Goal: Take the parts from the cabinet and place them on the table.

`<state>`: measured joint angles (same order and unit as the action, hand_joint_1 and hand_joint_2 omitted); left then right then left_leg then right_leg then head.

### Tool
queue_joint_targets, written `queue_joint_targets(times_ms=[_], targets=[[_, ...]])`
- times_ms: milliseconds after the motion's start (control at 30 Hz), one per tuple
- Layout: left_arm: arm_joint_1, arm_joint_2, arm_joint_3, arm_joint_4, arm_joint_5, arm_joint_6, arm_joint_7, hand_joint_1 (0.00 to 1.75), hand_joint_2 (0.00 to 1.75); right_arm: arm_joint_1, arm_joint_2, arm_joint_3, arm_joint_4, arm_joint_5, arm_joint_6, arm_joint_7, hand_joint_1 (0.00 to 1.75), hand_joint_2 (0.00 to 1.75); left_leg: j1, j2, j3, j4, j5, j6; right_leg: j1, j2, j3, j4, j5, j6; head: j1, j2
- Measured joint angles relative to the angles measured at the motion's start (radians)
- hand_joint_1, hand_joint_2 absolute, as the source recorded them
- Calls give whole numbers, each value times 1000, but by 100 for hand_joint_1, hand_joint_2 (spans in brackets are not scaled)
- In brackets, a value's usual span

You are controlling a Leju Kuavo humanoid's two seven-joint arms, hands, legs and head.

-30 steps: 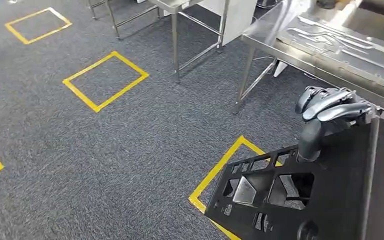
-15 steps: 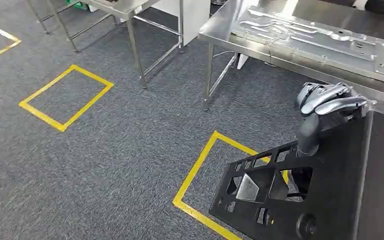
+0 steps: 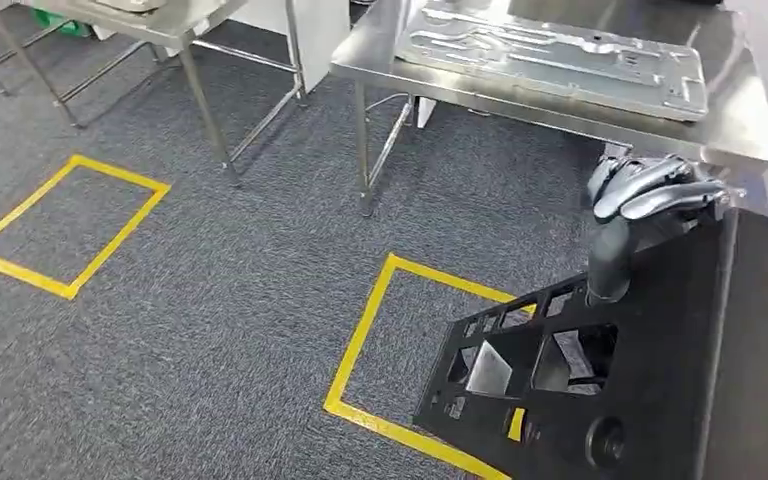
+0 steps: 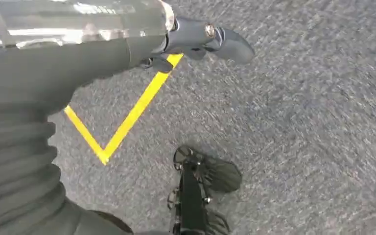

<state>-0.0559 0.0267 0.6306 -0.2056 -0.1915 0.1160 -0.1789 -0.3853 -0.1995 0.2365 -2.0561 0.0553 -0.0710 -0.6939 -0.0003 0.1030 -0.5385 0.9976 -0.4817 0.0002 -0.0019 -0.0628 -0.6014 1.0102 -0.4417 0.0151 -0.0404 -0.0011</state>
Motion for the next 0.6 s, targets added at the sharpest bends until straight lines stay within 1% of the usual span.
queue_joint_targets(times_ms=[67, 100, 133, 167, 200, 233, 267, 300, 333, 367, 400, 433, 467, 500, 533, 567, 600], targets=[[-3, 0, 0, 0, -3, -6, 2, 0, 175, 0, 0, 0, 1, -1, 0, 1, 175, 175, 0, 24, 8, -3, -2, -10, 5, 24, -3, 0, 0, -11, 0, 0], [-5, -1, 0, 0, -5, -9, 2, 0, 175, -3, 0, 0, 1, -2, 0, 1, 175, 175, 2, 25, 5, 0, -10, -19, -6, 37, 3, -8, 6, -20, 0, 0], [-6, -2, 0, -1, -6, -13, 1, 0, 175, -7, 1, 0, 1, -2, 0, 4, 175, 175, 9, -29, 3, 21, -26, -25, -7, 45, 5, -11, 7, -23, 0, 0], [-5, -3, 0, -1, -8, -14, 0, 0, 175, -12, 3, 0, 2, -2, 0, 4, 175, 175, 10, -63, -21, 76, -62, -26, -8, 53, 4, -11, 6, -28, 0, 0], [-3, -4, 0, -1, -9, -14, -1, 0, 175, -13, 5, 0, 3, -2, 0, 6, 175, 175, 11, -78, -60, 160, -104, -28, -8, 65, 4, -11, 7, -33, 0, 0], [1, -5, 0, 0, -9, -14, -1, 0, 175, -13, 8, 1, 5, -2, 0, 7, 175, 175, 11, -87, -104, 248, -139, -30, -7, 79, 3, -11, 8, -34, 0, 0], [5, -5, 0, 0, -10, -14, -2, 0, 175, -13, 10, 3, 8, -3, 0, 8, 175, 175, 11, -91, -137, 309, -152, -31, -6, 95, 4, -10, 8, -34, 0, 0], [7, -5, 0, 0, -12, -15, -2, 0, 175, -13, 13, 3, 10, -3, 0, 9, 175, 175, 11, -93, -150, 323, -141, -30, -5, 109, 4, -9, 8, -34, 0, 0], [6, -6, 0, 0, -13, -17, -5, 0, 175, -13, 13, 3, 10, -4, 0, 11, 175, 175, 11, -93, -140, 289, -107, -27, -5, 123, 6, -8, 8, -34, 0, 0], [6, -6, 0, 0, -18, -20, -7, 0, 175, -14, 15, 3, 10, -4, 0, 11, 175, 175, 11, -97, -113, 220, -61, -24, -5, 136, 8, -7, 7, -33, 0, 0], [5, -6, 0, 0, -21, -24, -8, 0, 175, -15, 16, 3, 10, -4, 0, 12, 175, 175, 12, -111, -72, 124, -8, -20, -5, 150, 10, -6, 6, -31, 0, 0], [5, -6, 0, 0, -24, -26, -8, 0, 175, -16, 16, 3, 10, -5, 0, 12, 175, 175, 13, -153, -39, 40, 27, -16, -7, 161, 9, -4, 4, -28, 0, 0], [5, -6, 0, 0, -24, -27, -8, 0, 175, -19, 16, 3, 10, -5, 0, 13, 175, 175, 17, -186, -27, 11, 13, -8, -2, 174, 2, 2, 3, -21, 0, 0], [4, -6, 0, 0, -25, -27, -7, 0, 175, -20, 17, 4, 11, -5, 0, 15, 175, 175, 15, -175, -27, 16, 13, -7, -5, 186, -3, 1, 7, -13, 0, 0], [4, -6, 0, 0, -27, -27, -7, 0, 175, -21, 18, 4, 11, -5, 0, 15, 175, 175, 11, -167, -27, 15, 13, -3, -9, 194, -6, 0, 9, -8, 0, 0], [3, -6, 0, 0, -28, -27, -6, 0, 175, -21, 18, 4, 11, -5, 0, 15, 175, 175, 9, -157, -26, 15, 13, 3, -12, 206, -7, -4, 13, 0, 0, 0], [0, -8, -1, 0, -28, -27, -6, 0, 175, -22, 18, 5, 11, -5, 0, 16, 175, 175, 17, -143, -23, 5, 20, 12, -6, 214, -11, -5, 13, 8, 0, 0]])
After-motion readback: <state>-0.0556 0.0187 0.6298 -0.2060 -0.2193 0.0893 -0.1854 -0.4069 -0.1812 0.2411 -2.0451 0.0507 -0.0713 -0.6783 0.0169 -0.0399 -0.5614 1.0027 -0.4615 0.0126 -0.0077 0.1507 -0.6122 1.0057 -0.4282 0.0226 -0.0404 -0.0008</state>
